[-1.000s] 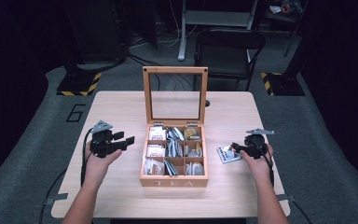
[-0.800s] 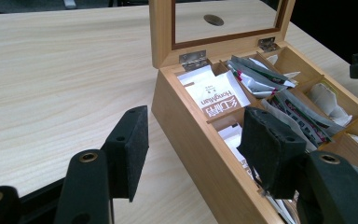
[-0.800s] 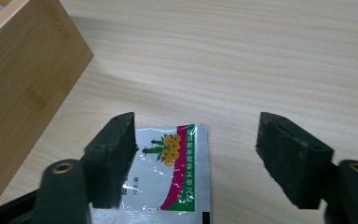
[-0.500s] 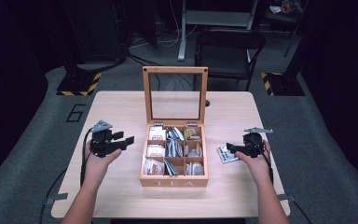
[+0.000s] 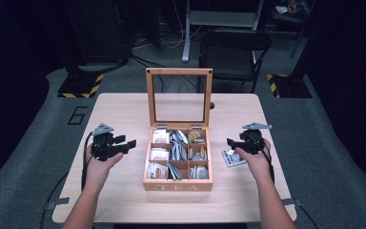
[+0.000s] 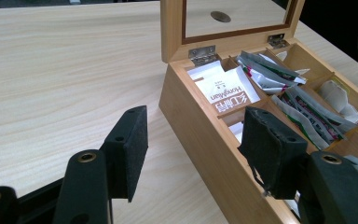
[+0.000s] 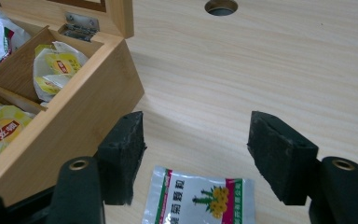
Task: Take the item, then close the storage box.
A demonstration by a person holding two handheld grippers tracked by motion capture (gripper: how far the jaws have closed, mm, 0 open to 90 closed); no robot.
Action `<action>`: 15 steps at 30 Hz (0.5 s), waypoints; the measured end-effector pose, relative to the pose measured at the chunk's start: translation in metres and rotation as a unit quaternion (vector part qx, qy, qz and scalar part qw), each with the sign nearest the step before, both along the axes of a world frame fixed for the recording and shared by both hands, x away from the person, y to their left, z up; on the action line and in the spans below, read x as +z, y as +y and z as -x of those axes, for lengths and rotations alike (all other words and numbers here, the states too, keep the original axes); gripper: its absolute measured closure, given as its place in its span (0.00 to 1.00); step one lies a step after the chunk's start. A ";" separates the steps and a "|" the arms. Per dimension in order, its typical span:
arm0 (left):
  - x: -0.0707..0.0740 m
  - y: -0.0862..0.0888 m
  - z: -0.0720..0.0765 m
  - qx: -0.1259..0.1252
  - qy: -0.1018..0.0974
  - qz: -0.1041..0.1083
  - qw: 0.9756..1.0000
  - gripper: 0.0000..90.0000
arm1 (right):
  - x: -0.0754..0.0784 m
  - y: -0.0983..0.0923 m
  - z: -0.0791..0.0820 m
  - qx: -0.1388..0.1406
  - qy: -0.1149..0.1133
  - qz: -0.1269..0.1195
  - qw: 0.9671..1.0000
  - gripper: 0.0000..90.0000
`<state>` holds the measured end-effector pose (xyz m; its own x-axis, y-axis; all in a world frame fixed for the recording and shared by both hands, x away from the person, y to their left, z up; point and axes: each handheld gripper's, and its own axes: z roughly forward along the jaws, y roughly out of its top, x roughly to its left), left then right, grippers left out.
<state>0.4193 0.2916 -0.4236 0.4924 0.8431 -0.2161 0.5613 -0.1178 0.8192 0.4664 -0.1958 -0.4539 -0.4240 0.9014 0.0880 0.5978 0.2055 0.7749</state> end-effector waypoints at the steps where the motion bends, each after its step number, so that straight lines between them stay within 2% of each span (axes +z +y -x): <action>1: 0.000 0.000 0.000 0.001 0.000 0.001 1.000 0.46 | 0.001 0.002 -0.002 0.006 -0.003 0.004 1.000 0.45; 5: 0.001 -0.001 0.000 -0.002 -0.001 -0.001 1.000 0.45 | 0.010 0.011 -0.010 0.024 -0.011 0.011 1.000 0.44; 12: 0.002 0.000 0.001 0.001 -0.005 0.000 1.000 0.45 | 0.027 0.027 -0.024 0.047 -0.007 0.023 0.999 0.44; 15: 0.003 0.000 0.000 0.001 -0.003 0.003 1.000 0.45 | 0.036 0.033 -0.028 0.050 -0.006 0.013 0.999 0.44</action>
<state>0.4190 0.2916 -0.4209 0.4924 0.8427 -0.2178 0.5567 -0.1126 0.8230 0.4948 -0.1624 -0.4181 -0.5126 0.8566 0.0585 0.5639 0.2845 0.7753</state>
